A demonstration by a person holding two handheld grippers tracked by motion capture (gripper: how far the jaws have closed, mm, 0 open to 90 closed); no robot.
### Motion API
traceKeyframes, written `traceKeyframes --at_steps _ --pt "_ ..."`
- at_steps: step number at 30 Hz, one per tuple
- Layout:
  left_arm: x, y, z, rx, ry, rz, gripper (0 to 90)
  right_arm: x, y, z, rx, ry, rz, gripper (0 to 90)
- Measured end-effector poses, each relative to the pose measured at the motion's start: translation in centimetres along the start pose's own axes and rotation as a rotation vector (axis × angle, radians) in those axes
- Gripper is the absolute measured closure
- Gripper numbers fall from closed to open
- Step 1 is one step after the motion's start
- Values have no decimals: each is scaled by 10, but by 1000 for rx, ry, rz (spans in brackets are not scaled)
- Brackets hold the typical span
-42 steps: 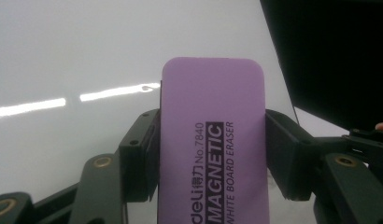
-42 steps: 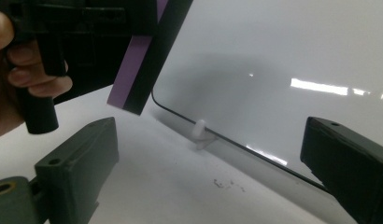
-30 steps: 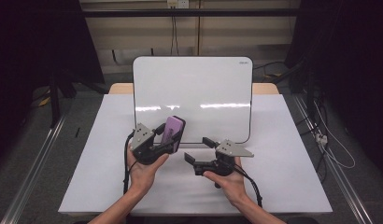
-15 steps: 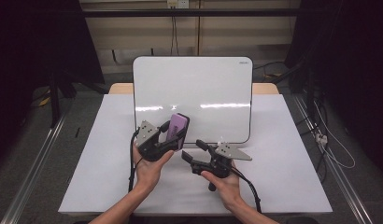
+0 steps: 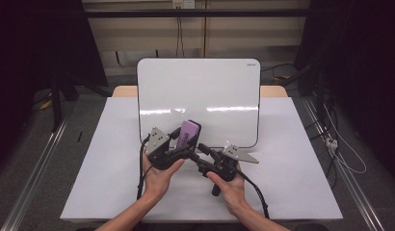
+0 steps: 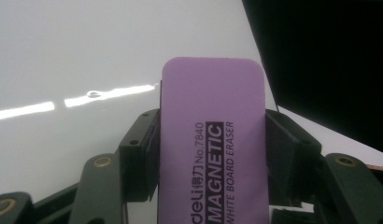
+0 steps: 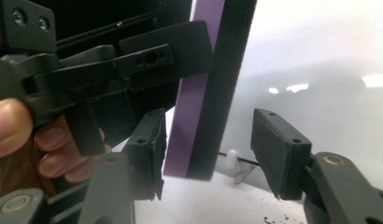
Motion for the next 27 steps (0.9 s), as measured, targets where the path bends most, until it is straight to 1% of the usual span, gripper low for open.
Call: traceKeyframes --at_steps 1,4,5,8,9,10,11,14,15,17,18,19,20,22,23,25,27 --pt "1 1 -1 4 -2 -1 412 0 0 0 1 -2 -3 496" --pt "3 4 -2 22 -3 17 412 -1 1 0 -9 8 -3 562" --pt "3 5 -2 22 1 21 412 -1 1 1 -11 11 1 605" --pt "4 5 -3 27 1 17 411 -1 2 2 -8 11 13 620" --pt "4 5 -3 31 0 21 410 -1 2 2 -7 12 19 625" --pt "4 4 -3 36 3 40 410 -1 3 3 -6 13 22 629" --pt "4 4 -4 39 0 44 409 -1 3 3 -4 14 24 633" --pt "4 3 -4 40 0 27 395 -2 4 4 -6 6 38 639" --pt "4 4 -4 40 -2 29 367 -2 4 4 -6 5 45 641" --pt "4 3 -4 33 -3 35 268 -2 5 5 -12 1 56 643" --pt "4 3 -4 34 -8 33 238 -2 5 5 -12 -2 53 643" --pt "3 2 -3 33 -8 33 224 -3 6 5 -11 -5 61 645" --pt "2 1 -2 24 -12 24 206 -3 7 6 -6 -10 75 646" --pt "0 0 0 10 -36 22 135 -3 9 7 -5 -23 87 648" --pt "-1 -1 1 4 -39 23 119 -3 10 9 -6 -29 95 649" --pt "-3 -3 4 -9 -53 14 118 -6 12 11 -6 -25 107 650" --pt "-5 -6 5 -23 -63 15 115 -7 14 13 -1 -30 125 652"
Point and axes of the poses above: each handheld gripper's, and its own axes: z roughly backward along the jaws, x roughly out of its underside, y roughly to its right, the point moved 4 cm from there along -z, roughly forward along the jaws, and after that the axes turned 15 degrees about z, right-handed, at the moved point
